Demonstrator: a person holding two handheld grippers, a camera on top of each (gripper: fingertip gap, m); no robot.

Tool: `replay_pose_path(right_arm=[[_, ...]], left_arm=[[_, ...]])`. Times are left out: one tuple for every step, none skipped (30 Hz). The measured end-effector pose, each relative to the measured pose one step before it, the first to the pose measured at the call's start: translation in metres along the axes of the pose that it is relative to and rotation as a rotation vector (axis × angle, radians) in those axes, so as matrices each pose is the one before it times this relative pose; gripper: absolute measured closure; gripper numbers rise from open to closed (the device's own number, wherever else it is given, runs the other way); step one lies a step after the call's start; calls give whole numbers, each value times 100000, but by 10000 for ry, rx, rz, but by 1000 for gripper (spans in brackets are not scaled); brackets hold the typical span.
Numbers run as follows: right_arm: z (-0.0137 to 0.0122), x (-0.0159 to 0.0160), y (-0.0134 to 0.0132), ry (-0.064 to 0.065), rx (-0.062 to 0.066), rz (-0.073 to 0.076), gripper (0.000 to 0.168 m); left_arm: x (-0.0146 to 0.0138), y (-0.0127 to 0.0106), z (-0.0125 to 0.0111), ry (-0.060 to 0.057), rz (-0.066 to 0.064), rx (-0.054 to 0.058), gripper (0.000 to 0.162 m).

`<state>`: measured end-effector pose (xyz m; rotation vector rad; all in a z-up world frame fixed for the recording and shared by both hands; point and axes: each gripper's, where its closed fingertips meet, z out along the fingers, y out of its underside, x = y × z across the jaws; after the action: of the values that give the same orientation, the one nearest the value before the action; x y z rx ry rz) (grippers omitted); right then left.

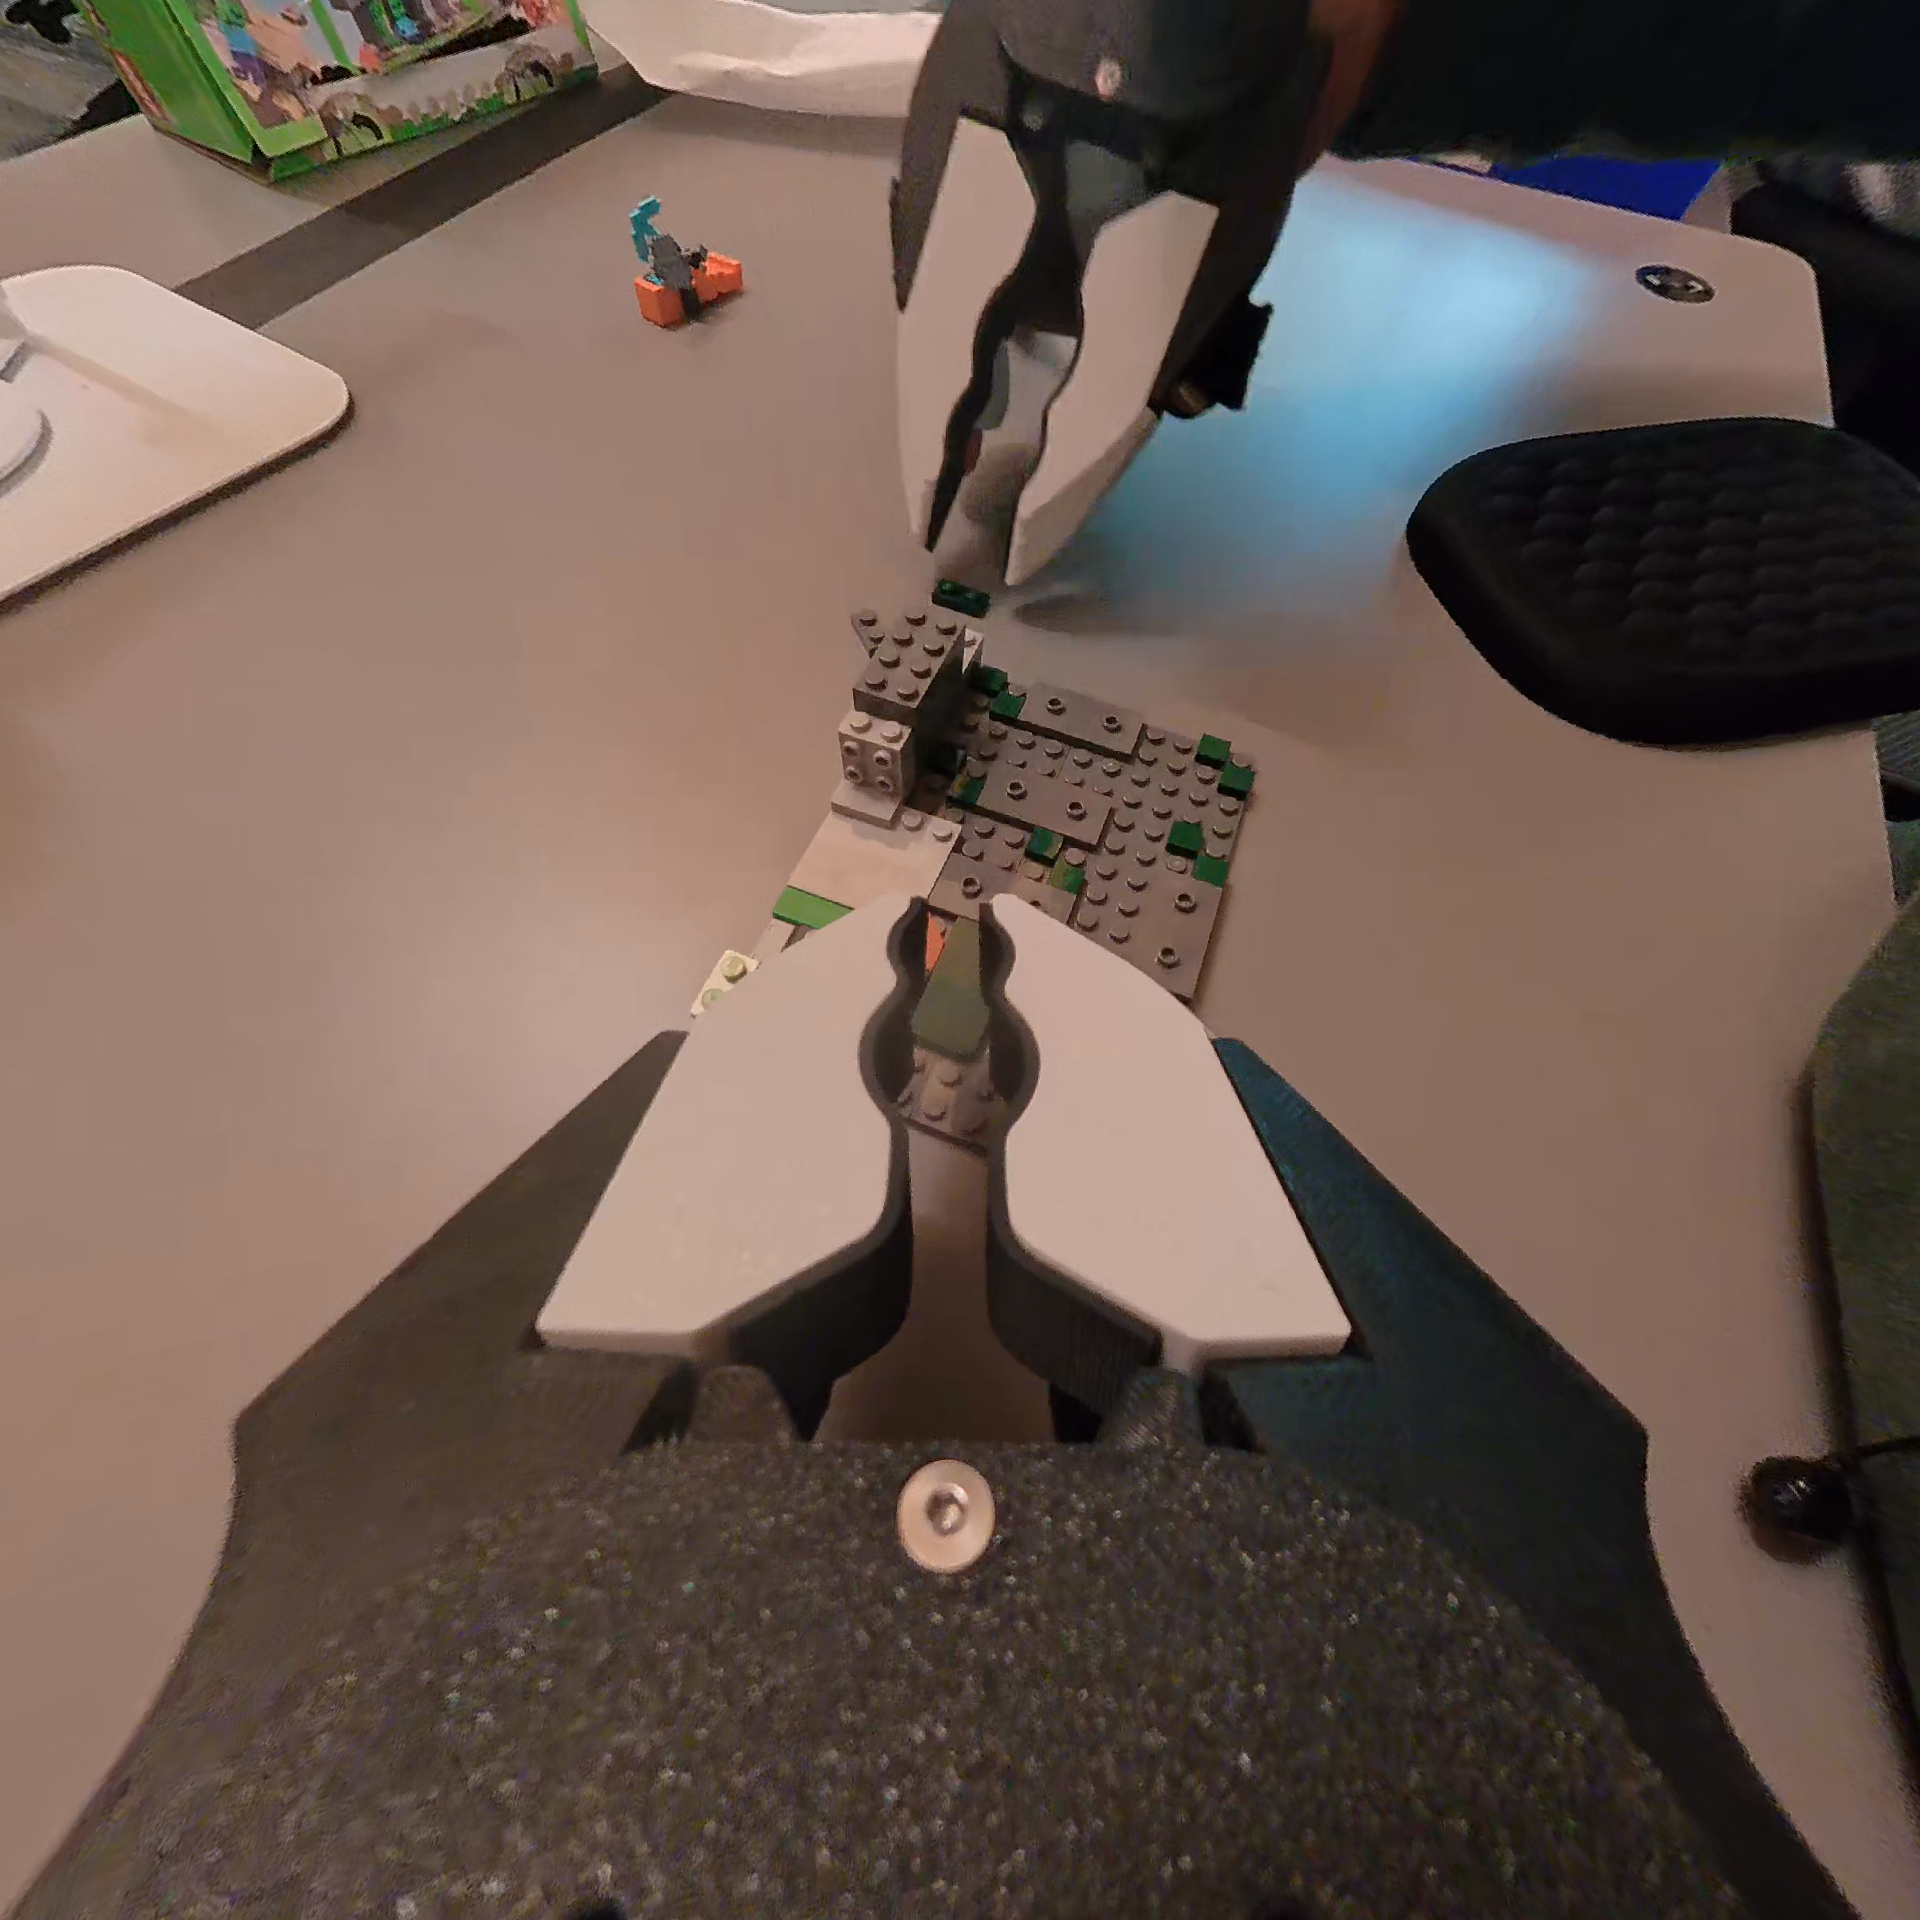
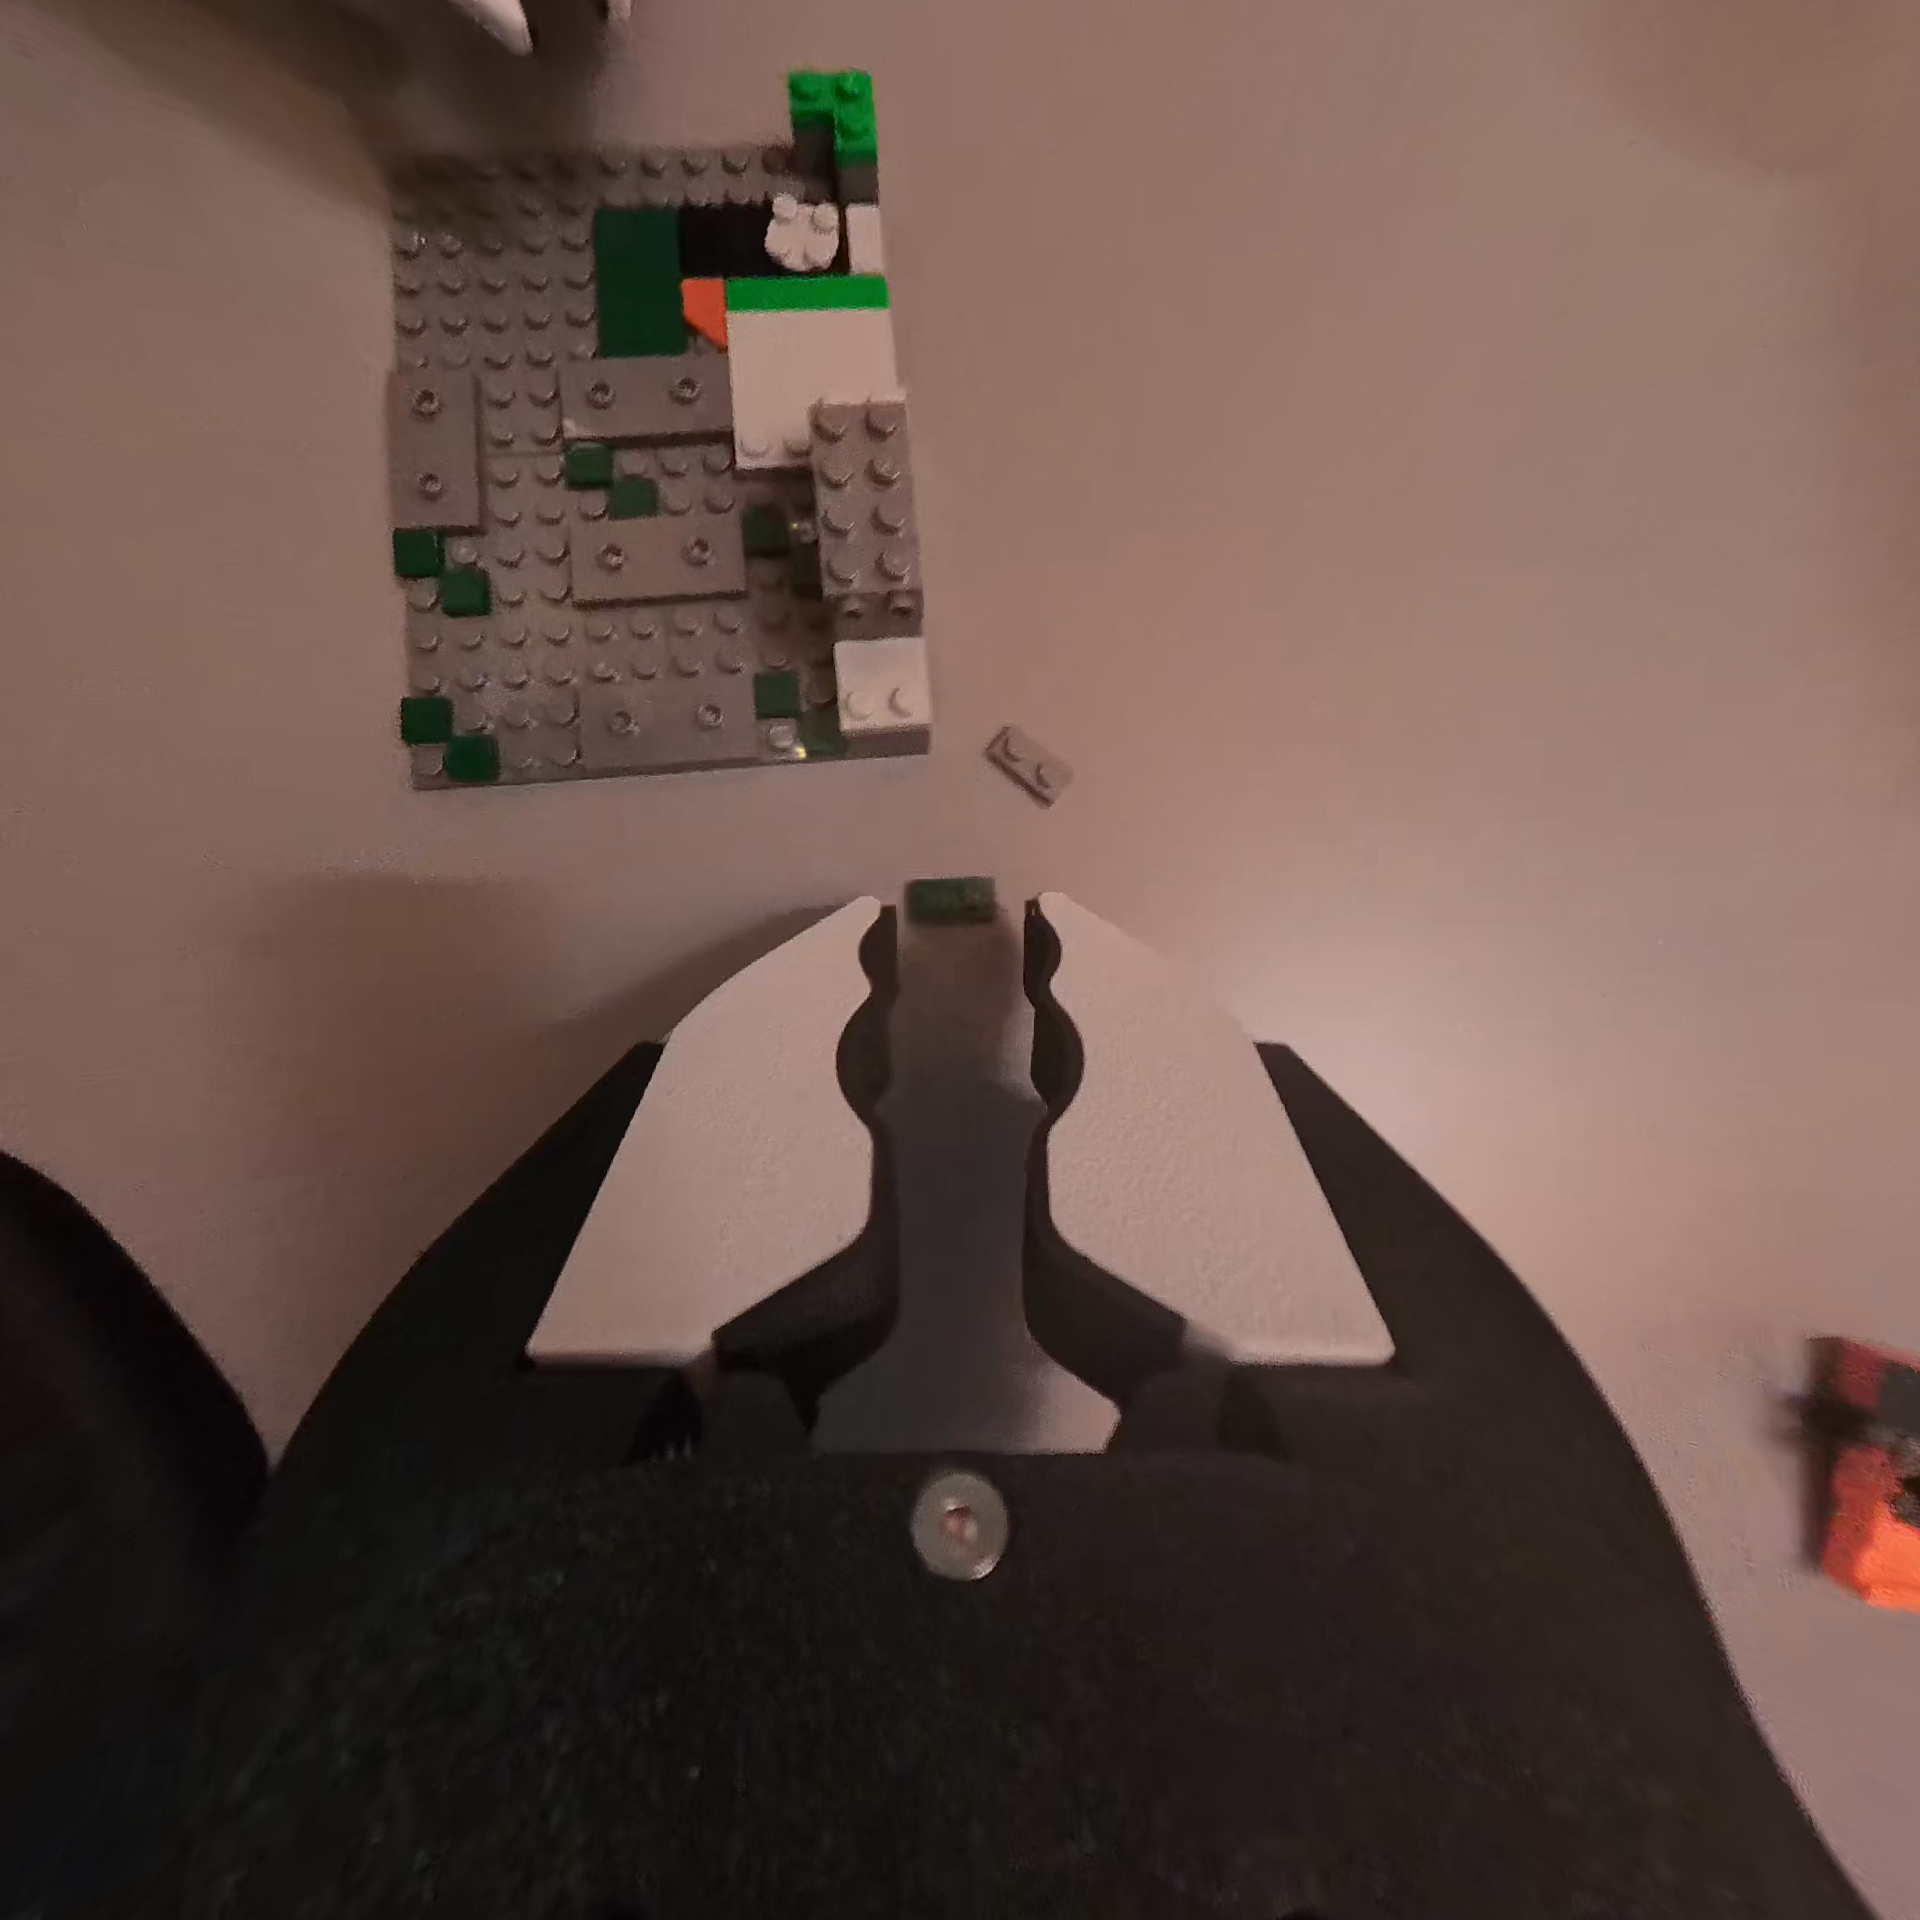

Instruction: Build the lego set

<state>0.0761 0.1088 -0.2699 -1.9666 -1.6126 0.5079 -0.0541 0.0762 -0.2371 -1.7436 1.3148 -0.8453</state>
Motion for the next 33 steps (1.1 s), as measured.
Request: replay_pose_path(right_arm=[[199,-326,306,53,-10,73,143],[222,-218,160,41,26,82,142],[192,-115,3,48,86,69,142],[177,-3,-101,48,127,54,142],[123,56,-127,24,103,54,143],[89,159,-81,44,33,18,147],[53,175,-34,47,-13,-15,151],[27,94,-8,-7,-36,-14,153],[5,10,10,-46,-57,-11,153],[-16,-32,18,-43,-67,-29,153],[-33,-30,3,-15,-66,-36,153],[-77,-16,-146,14,1,7,153],[-162,-19,-488,36,153,72,153],[-257,0,-872,73,249,101,154],[-248,28,-1153,137,246,66,153],[-172,-5,-1376,173,235,-4,154],[-6,-139,-1478,121,204,-40,154],[220,-289,-1352,24,100,-48,153],[460,-317,-999,-11,-64,-80,153],[642,-290,-577,-26,-227,-145,153],[716,-157,-162,-2,-360,-180,153],[705,-23,39,19,-357,-171,153],[591,-23,93,-49,-260,-88,153],[447,-91,80,-153,-171,45,153],[280,-107,5,-175,-70,112,153],[141,-105,-92,-141,15,83,153],[53,-105,-45,-91,-14,22,153],[5,-56,47,-16,-77,-35,153],[-11,-14,84,41,-95,-73,153],[-32,-13,90,51,-86,-59,153],[-54,-49,47,19,-55,-13,153],[-50,-142,-4,-40,-19,16,153],[-29,-115,5,-14,-30,29,153]], left_arm=[[62,-16,54,27,-5,0,153],[88,12,74,30,0,-17,154],[88,43,58,19,16,-26,153],[74,45,38,-6,28,-28,153],[74,40,18,-9,30,-23,153],[60,24,-10,-11,24,-14,153],[32,8,-11,-15,22,2,153],[8,-10,-37,-20,11,11,153],[-12,-29,-46,-26,-5,23,154],[-35,-38,-56,-21,-14,37,154],[-44,-33,-63,-17,-26,34,154],[-58,-23,-57,-14,-29,31,154],[-58,-35,-52,-18,-21,41,154],[-83,-15,-52,-22,-9,31,154],[-61,0,-27,-13,3,13,154],[-53,21,-7,-10,2,4,154],[-24,25,12,5,-3,1,155],[8,22,26,26,-4,-3,155],[19,13,13,22,-1,3,155],[38,-3,-9,8,11,10,155],[53,9,-34,-2,33,14,155],[47,28,-44,-12,48,11,155],[35,51,-48,-25,52,2,155],[6,42,-56,-40,48,13,155],[-7,-34,-76,-30,34,45,155],[-2,-76,-74,-8,9,62,155],[-28,-72,-60,5,-22,48,156],[-19,-42,-28,17,-40,22,156],[-16,-17,-16,28,-35,12,156],[4,4,-5,32,-25,8,156],[15,19,5,30,-12,-1,156],[25,22,8,27,-2,-4,156],[45,14,19,21,12,-11,156]])
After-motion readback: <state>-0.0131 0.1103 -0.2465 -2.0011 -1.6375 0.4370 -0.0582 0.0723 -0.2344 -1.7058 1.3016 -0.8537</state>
